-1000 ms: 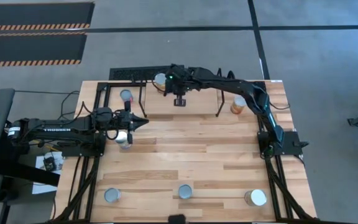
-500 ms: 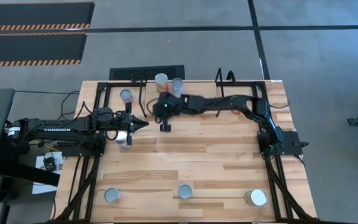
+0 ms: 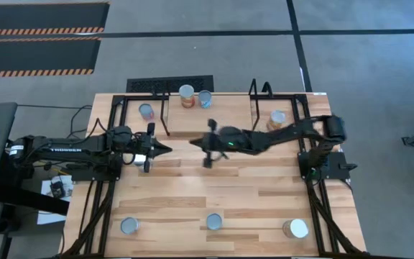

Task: Pick and place cans onto a shelf
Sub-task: Put the blue can on the shelf

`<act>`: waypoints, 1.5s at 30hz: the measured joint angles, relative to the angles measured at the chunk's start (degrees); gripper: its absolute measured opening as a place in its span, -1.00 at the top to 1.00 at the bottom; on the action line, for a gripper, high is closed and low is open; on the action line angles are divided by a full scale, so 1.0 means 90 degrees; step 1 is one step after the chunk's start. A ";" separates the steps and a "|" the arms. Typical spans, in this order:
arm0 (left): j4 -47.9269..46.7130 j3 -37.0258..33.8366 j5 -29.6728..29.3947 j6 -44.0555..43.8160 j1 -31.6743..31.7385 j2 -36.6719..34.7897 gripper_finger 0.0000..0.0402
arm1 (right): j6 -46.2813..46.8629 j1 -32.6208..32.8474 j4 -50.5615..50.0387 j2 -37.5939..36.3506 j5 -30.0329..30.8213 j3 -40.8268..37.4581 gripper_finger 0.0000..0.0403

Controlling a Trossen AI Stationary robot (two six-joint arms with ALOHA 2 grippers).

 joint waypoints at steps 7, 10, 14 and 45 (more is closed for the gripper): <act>-0.1185 0.0725 -0.0996 0.0010 0.0262 0.0000 0.99 | -0.0545 0.0434 0.0543 -0.1929 0.0827 -0.1833 0.98; -0.2512 0.1421 -0.1325 0.0122 0.0650 0.0010 0.99 | -0.0606 0.0524 0.0632 -0.2737 0.0851 -0.2481 0.98; -0.4265 0.2345 -0.1687 0.0115 0.1233 0.0089 1.00 | -0.0824 0.0790 0.0823 -0.3554 0.1016 -0.3167 0.99; -0.5202 0.3112 -0.1409 0.2370 0.4833 0.3562 0.24 | -0.1441 0.1736 0.0873 -0.4865 0.2035 -0.4010 0.98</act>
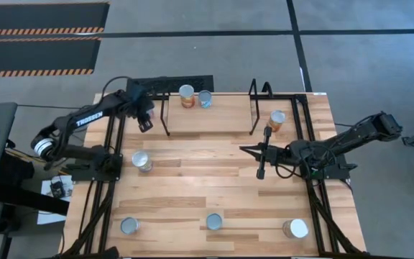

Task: Pick and place cans onto a shelf
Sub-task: Put the blue can on the shelf

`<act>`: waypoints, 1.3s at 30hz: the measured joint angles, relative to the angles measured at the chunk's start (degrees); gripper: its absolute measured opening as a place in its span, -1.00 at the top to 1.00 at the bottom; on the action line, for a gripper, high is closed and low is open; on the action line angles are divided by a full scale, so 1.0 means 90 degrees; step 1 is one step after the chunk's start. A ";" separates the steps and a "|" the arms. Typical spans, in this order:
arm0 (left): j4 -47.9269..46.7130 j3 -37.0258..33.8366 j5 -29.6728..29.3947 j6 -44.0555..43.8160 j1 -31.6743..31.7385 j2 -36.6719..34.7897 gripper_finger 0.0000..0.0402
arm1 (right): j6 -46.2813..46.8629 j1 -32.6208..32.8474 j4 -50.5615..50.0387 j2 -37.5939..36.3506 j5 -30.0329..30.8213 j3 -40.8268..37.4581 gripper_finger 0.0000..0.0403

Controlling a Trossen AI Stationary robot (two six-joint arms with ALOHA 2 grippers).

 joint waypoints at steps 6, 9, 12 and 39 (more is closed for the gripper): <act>0.0227 0.0000 -0.0305 0.0160 0.0002 0.0556 0.15 | -0.0010 0.0000 -0.0004 0.0000 0.0000 0.0000 0.97; 0.0335 0.0000 -0.0451 0.0166 0.0057 0.0803 0.17 | -0.0022 0.0000 -0.0017 0.0000 0.0000 0.0000 0.97; 0.0528 0.0000 -0.0478 0.0168 0.0164 0.1037 0.22 | -0.0022 0.0000 -0.0022 0.0002 0.0000 0.0000 0.97; -0.0645 0.0340 -0.1064 0.0375 0.0389 -0.0646 0.99 | 0.0003 -0.0052 -0.0052 0.0007 -0.0114 -0.0156 0.96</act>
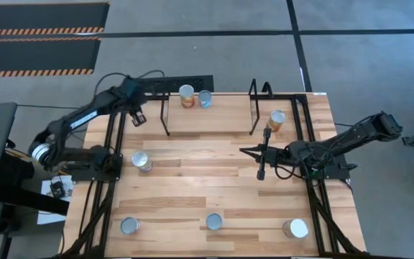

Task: Pick and place cans onto a shelf
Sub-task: Put the blue can on the shelf

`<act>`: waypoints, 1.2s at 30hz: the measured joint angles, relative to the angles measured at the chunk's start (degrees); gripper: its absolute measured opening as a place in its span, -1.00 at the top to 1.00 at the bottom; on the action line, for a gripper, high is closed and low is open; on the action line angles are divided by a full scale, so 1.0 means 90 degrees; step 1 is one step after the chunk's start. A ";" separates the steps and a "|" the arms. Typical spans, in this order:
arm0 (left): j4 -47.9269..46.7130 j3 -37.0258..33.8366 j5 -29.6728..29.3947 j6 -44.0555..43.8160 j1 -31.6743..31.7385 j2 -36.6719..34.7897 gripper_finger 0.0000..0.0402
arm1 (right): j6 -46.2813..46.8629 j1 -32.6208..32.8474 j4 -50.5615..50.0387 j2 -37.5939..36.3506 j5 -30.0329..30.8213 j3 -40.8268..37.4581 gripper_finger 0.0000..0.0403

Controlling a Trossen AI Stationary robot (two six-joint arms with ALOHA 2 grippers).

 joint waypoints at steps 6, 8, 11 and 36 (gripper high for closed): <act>-0.0870 0.0708 -0.0577 -0.0362 -0.0163 -0.1204 0.99 | 0.0233 -0.0330 0.0019 -0.0002 -0.0715 -0.0103 0.96; -0.0966 0.0920 -0.0245 -0.0576 -0.0310 -0.1521 0.99 | 0.0374 -0.0477 0.0023 0.0000 -0.1075 -0.0135 0.96; -0.1084 0.1237 0.0049 -0.0883 -0.0766 -0.1869 1.00 | 0.0557 -0.0682 0.0031 -0.0002 -0.1356 -0.0225 0.96; 0.0754 0.1992 -0.0215 -0.2103 -0.6383 0.0487 1.00 | 0.0713 -0.0813 0.0074 -0.0002 -0.1779 -0.0301 0.96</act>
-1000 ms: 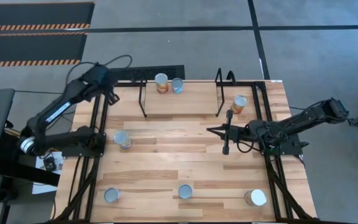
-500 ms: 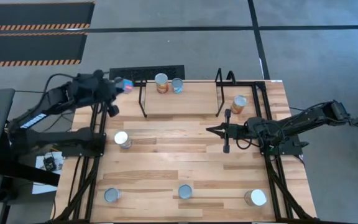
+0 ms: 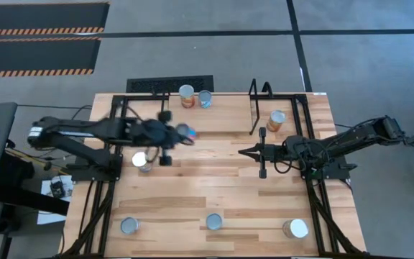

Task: Pick and place cans onto a shelf
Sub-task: Put the blue can on the shelf

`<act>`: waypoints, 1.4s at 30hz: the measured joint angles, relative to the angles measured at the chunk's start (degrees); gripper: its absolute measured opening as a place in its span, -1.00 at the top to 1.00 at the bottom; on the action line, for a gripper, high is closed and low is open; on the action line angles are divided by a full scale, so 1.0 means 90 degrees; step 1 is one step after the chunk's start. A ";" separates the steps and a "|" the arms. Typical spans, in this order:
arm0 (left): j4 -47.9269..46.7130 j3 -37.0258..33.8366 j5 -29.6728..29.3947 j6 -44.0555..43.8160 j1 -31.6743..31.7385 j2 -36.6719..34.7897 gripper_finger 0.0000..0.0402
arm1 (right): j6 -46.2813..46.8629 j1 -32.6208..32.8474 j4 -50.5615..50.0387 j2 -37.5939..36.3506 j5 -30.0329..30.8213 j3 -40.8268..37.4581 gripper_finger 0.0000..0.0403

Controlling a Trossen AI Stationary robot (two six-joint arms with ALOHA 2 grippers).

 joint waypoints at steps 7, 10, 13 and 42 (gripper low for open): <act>0.0457 0.0000 0.0162 -0.0389 -0.0022 0.1398 1.00 | 0.0000 0.0000 0.0000 0.0000 -0.0017 0.0000 0.96; 0.0691 0.0010 0.0167 -0.0562 -0.0018 0.1907 1.00 | -0.0002 0.0000 0.0001 0.0000 -0.0019 0.0000 0.96; 0.0716 0.0227 0.0155 -0.0723 0.0002 0.2415 1.00 | -0.0002 0.0000 0.0001 0.0000 -0.0019 0.0000 0.96; 0.0726 0.1111 0.0553 -0.0521 0.0243 0.3748 0.76 | -0.0012 0.0000 0.0003 0.0000 -0.0019 0.0000 0.96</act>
